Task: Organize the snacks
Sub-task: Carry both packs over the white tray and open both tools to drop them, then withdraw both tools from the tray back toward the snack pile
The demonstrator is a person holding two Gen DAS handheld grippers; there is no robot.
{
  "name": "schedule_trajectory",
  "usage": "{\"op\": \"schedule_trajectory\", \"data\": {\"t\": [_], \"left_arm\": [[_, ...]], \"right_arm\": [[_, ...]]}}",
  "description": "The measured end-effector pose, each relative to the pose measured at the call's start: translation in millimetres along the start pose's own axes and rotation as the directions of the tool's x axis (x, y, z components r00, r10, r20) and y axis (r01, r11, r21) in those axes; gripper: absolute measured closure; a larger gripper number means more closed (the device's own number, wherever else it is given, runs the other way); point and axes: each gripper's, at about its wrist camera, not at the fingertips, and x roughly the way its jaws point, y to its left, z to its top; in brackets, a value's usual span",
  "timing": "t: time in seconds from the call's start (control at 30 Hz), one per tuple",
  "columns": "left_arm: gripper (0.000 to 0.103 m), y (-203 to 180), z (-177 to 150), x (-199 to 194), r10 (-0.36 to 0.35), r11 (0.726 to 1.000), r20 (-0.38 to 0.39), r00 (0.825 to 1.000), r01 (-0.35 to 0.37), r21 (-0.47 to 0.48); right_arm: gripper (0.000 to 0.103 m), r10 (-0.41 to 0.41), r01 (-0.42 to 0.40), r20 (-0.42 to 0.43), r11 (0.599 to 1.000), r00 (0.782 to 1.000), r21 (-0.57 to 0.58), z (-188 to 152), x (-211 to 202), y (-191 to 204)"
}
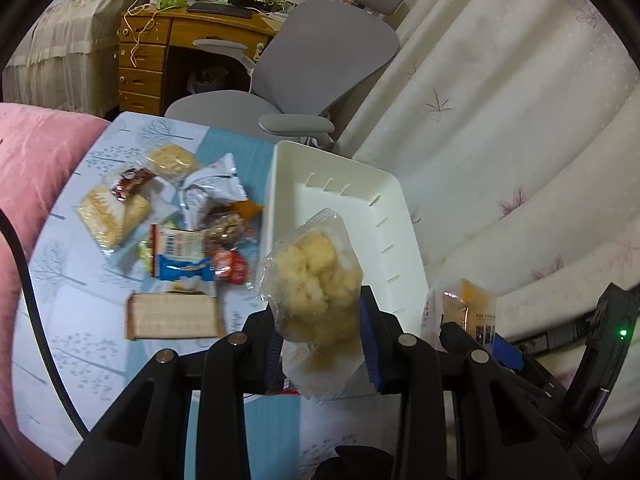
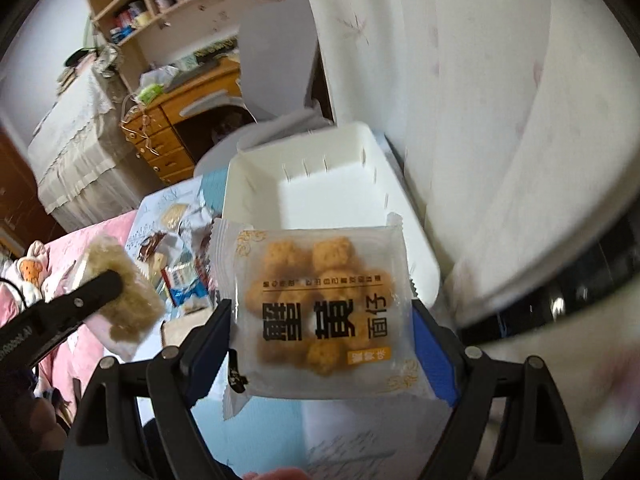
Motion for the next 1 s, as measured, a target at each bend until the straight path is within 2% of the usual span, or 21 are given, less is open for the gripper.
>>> {"op": "schedule_trajectory", "data": {"t": [0.2, 0.37, 0.4, 0.47, 0.57, 0.8, 1.0], "left_arm": [[0.070, -31.0, 1.0, 33.5, 0.015, 1.000, -0.007, 1.000, -0.015, 0.018], [0.069, -45.5, 3.8, 52.0, 0.016, 0.999, -0.013, 1.000, -0.015, 0.033], [0.065, -46.7, 3.8, 55.0, 0.025, 0.999, -0.020, 0.999, -0.024, 0.032], [0.034, -46.7, 3.0, 61.0, 0.042, 0.999, -0.044, 0.998, -0.041, 0.033], [0.033, -45.1, -1.5, 59.1, 0.040, 0.999, -0.030, 0.999, -0.040, 0.017], [0.033, -40.8, -14.1, 43.4, 0.070, 0.997, -0.008, 0.997, -0.070, 0.027], [0.033, -21.2, -36.3, 33.8, 0.101, 0.995, -0.045, 0.994, -0.100, 0.008]], "right_arm": [[0.018, 0.054, -0.049, 0.050, 0.995, 0.997, -0.089, 23.2, 9.0, -22.8], [0.017, 0.082, -0.077, 0.052, 0.992, 0.995, -0.104, 36.0, 19.8, -39.4], [0.017, 0.087, -0.081, 0.051, 0.991, 0.995, -0.108, 37.9, 22.7, -42.3], [0.014, 0.101, -0.097, 0.030, 0.989, 0.994, -0.112, 41.1, 31.5, -46.9], [0.014, 0.079, -0.081, -0.037, 0.995, 0.996, -0.064, 41.8, 47.3, -56.7], [0.014, 0.103, -0.105, -0.049, 0.994, 0.993, -0.033, 38.3, 47.0, -61.5], [0.014, 0.157, -0.159, -0.099, 0.987, 0.983, -0.010, 24.4, 52.0, -52.2]]}}
